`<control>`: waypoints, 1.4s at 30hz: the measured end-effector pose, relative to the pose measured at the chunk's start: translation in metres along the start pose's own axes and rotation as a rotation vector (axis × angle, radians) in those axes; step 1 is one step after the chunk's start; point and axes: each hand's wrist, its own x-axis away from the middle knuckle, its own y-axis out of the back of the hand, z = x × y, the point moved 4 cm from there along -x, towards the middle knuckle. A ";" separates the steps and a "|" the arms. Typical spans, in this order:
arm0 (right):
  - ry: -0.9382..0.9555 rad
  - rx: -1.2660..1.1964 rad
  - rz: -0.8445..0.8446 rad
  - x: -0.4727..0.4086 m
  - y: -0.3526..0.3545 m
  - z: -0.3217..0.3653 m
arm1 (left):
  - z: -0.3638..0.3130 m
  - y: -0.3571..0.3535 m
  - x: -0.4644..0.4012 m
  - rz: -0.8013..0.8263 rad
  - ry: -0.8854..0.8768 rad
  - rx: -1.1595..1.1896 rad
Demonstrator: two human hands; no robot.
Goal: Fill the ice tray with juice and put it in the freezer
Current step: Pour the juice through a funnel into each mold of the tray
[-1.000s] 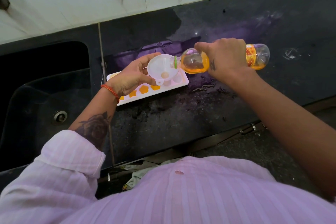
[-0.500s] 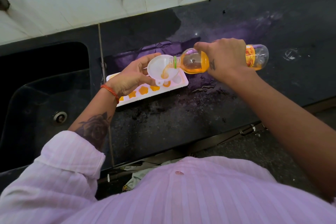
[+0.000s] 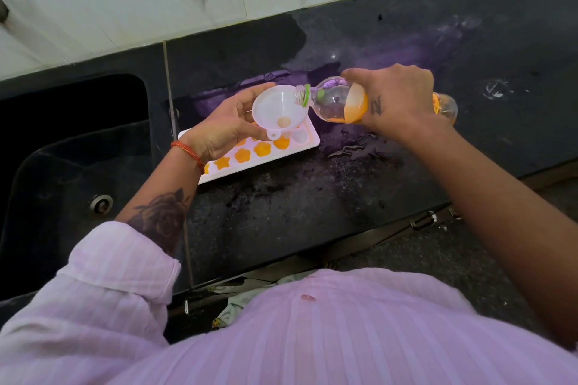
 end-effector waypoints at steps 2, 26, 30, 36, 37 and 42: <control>-0.006 0.008 -0.003 0.001 0.000 -0.004 | 0.000 -0.004 -0.003 0.009 0.004 0.003; -0.024 0.137 0.037 0.001 0.006 -0.010 | 0.005 -0.016 -0.022 0.062 0.033 -0.068; -0.018 0.130 0.044 0.002 0.008 -0.008 | 0.005 -0.016 -0.022 0.073 0.039 -0.051; -0.018 0.157 0.040 0.002 0.010 -0.007 | 0.004 -0.016 -0.022 0.084 0.036 -0.028; -0.019 0.159 0.041 0.002 0.010 -0.007 | 0.004 -0.016 -0.022 0.084 0.037 -0.028; -0.030 0.147 0.036 0.001 0.010 -0.009 | 0.001 -0.018 -0.021 0.083 0.035 -0.029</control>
